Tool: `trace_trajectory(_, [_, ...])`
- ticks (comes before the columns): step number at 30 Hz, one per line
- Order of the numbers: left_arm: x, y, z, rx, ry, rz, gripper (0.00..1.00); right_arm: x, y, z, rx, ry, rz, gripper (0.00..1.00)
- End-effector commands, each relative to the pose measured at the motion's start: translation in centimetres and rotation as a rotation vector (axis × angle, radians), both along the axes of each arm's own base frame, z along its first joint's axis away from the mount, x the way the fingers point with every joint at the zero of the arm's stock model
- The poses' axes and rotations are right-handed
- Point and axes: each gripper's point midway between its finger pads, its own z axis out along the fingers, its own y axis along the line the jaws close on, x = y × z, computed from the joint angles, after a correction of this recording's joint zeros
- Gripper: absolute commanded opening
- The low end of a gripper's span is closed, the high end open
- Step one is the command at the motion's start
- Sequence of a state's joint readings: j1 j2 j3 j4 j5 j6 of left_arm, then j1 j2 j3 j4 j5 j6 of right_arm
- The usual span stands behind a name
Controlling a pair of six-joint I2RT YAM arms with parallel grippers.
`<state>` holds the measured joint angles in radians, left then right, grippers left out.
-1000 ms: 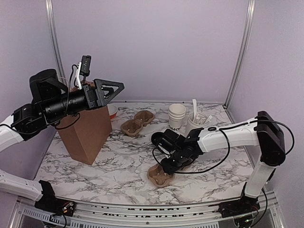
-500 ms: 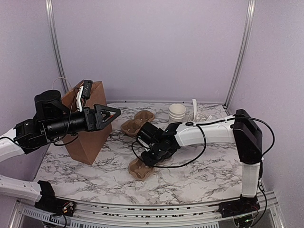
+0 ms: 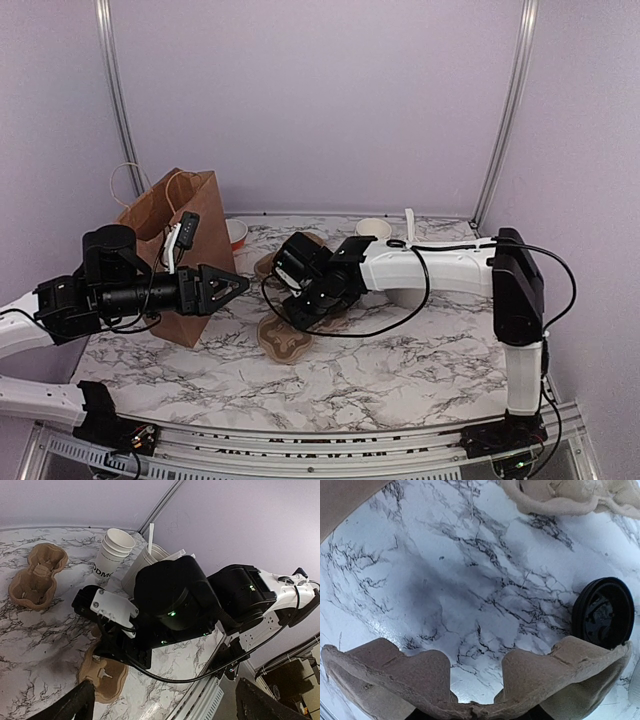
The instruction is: Pack the takeout coffee
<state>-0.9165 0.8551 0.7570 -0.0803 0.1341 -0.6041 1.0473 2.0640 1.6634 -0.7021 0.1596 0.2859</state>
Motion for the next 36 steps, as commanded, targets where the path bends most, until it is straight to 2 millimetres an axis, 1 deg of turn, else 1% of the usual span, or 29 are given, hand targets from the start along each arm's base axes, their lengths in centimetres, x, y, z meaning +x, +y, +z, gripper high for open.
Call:
trace_trajectory(1, [-1.0, 0.5, -1.4, 0.016, 0.023, -0.024, 0.99, 2.9, 0.1, 5.4, 0.057, -0.099, -0.013, 0.39])
trace_trajectory(3, [-1.1, 0.7, -2.0, 0.023, 0.029, -0.024, 0.99, 4.5, 0.1, 6.7, 0.066, -0.130, -0.016, 0.39])
trace_trajectory(7, [-1.3, 0.9, -2.7, 0.032, 0.040, -0.024, 0.99, 8.2, 0.4, 8.3, 0.078, -0.191, -0.007, 0.39])
trace_trajectory(8, [-1.3, 0.9, -3.1, 0.036, 0.050, -0.023, 0.99, 10.6, 1.0, 8.6, 0.081, -0.226, 0.013, 0.39])
trace_trajectory(12, [-1.3, 0.8, -4.0, 0.050, 0.067, -0.022, 0.99, 14.6, 2.3, 9.3, 0.097, -0.294, 0.061, 0.39])
trace_trajectory(13, [-1.3, 0.9, -4.2, 0.055, 0.071, -0.020, 0.99, 15.4, 2.9, 8.8, 0.102, -0.305, 0.076, 0.39])
trace_trajectory(15, [-1.2, 0.8, -4.5, 0.062, 0.076, -0.017, 0.99, 16.4, 3.9, 9.2, 0.130, -0.338, 0.099, 0.39])
trace_trajectory(16, [-1.1, 0.7, -4.7, 0.067, 0.080, -0.017, 0.99, 17.9, 3.3, 8.6, 0.131, -0.344, 0.083, 0.39])
trace_trajectory(18, [-1.0, 0.6, -4.9, 0.072, 0.086, -0.017, 0.99, 19.6, 2.9, 8.3, 0.151, -0.350, 0.073, 0.39])
trace_trajectory(20, [-1.0, 0.5, -5.1, 0.076, 0.088, -0.017, 0.99, 20.1, 3.2, 8.0, 0.169, -0.357, 0.083, 0.39])
trace_trajectory(24, [-0.8, 0.4, -5.6, 0.085, 0.094, -0.015, 0.99, 20.3, 4.0, 7.8, 0.198, -0.366, 0.101, 0.42])
trace_trajectory(27, [-0.7, 0.2, -5.8, 0.089, 0.096, -0.015, 0.99, 20.1, 4.5, 7.6, 0.227, -0.352, 0.106, 0.49])
trace_trajectory(29, [-0.6, 0.0, -5.8, 0.089, 0.098, -0.017, 0.99, 20.1, 4.7, 7.2, 0.232, -0.346, 0.107, 0.57])
trace_trajectory(31, [-0.5, -0.1, -5.9, 0.090, 0.100, -0.016, 0.99, 20.2, 4.8, 7.2, 0.230, -0.350, 0.103, 0.62])
trace_trajectory(33, [-0.5, -0.2, -5.9, 0.090, 0.101, -0.018, 0.99, 20.4, 4.6, 7.3, 0.221, -0.355, 0.093, 0.65])
trace_trajectory(36, [-0.4, -0.3, -6.0, 0.093, 0.101, -0.018, 0.99, 20.4, 4.0, 8.0, 0.205, -0.366, 0.074, 0.68])
